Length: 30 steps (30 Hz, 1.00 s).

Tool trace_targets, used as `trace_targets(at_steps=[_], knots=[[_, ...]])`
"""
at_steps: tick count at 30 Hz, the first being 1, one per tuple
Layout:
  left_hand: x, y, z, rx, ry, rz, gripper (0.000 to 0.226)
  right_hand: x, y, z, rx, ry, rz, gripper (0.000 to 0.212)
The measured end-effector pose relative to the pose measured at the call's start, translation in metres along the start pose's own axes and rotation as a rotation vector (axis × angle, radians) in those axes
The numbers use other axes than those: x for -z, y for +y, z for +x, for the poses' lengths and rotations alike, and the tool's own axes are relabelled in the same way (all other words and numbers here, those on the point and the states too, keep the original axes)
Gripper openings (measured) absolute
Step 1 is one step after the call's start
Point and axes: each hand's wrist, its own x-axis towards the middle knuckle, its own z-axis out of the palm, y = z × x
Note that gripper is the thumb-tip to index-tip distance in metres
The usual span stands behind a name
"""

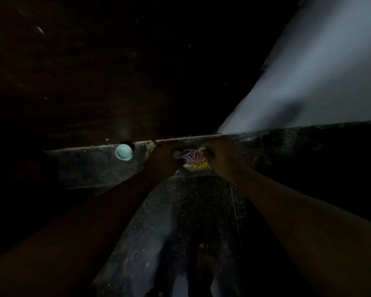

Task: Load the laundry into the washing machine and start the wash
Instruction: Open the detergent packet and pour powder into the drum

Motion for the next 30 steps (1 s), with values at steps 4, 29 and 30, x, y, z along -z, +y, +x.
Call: trace_targets(at_steps=[4, 29, 30], knots=[[0.044, 0.064, -0.058, -0.131, 0.023, 0.079, 0.028, 0.072, -0.053, -0.064, -0.017, 0.041, 0.024, 0.017], [0.223, 0.458, -0.352, -0.909, 0.111, 0.152, 0.038, 0.355, -0.269, -0.397, -0.207, 0.919, 0.271, 0.092], [0.221, 0.472, -0.36, -0.921, 0.089, 0.126, 0.037, 0.356, -0.267, -0.407, -0.234, 0.955, 0.357, 0.095]])
